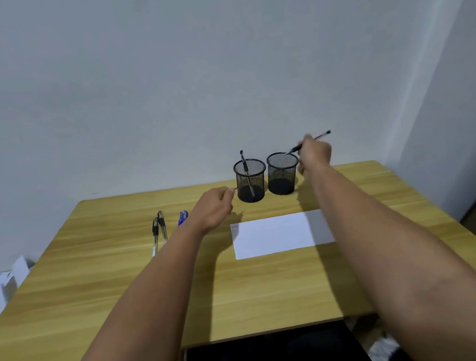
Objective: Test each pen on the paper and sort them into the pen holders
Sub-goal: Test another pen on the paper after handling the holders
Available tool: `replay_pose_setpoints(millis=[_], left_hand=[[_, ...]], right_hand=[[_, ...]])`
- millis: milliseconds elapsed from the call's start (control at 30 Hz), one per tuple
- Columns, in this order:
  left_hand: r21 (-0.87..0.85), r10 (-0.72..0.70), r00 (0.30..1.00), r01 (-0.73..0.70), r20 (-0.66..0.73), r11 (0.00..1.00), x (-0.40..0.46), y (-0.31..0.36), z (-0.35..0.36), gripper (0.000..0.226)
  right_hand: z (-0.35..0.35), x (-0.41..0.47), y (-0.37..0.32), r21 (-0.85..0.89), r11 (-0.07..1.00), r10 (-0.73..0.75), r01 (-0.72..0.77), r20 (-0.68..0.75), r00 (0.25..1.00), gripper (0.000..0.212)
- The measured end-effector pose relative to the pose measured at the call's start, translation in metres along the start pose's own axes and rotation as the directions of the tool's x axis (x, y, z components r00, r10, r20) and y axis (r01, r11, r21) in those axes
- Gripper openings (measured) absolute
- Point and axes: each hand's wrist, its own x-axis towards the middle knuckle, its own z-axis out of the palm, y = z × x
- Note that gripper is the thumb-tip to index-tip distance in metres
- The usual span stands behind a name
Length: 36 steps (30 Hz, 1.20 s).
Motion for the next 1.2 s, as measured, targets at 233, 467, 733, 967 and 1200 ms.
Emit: replay_pose_setpoints(millis=[233, 467, 733, 967, 1200], left_hand=[[0.745, -0.099, 0.984, 0.179, -0.150, 0.643, -0.003, -0.056, 0.004, 0.036], [0.743, 0.020, 0.980, 0.136, -0.197, 0.656, -0.011, -0.063, 0.015, 0.040], [0.571, 0.309, 0.951, -0.249, -0.009, 0.783, -0.034, -0.050, 0.041, 0.036], [0.633, 0.234, 0.972, -0.203, 0.035, 0.747, -0.032, -0.059, 0.048, 0.042], [0.625, 0.256, 0.966, -0.221, 0.036, 0.748, -0.034, -0.063, 0.050, 0.045]], right_hand=[[-0.017, -0.027, 0.028, -0.119, 0.882, -0.406, 0.455, 0.298, 0.864, 0.019], [-0.059, -0.057, 0.102, -0.411, 0.419, -0.631, 0.809, 0.508, 0.585, 0.011], [-0.066, -0.077, 0.142, -0.518, 0.167, -0.543, 0.839, 0.662, 0.516, 0.017], [-0.063, -0.074, 0.149, -0.525, 0.240, -0.382, 0.817, 0.722, 0.576, 0.022], [-0.066, -0.076, 0.148, -0.535, 0.306, -0.327, 0.788, 0.718, 0.615, 0.018]])
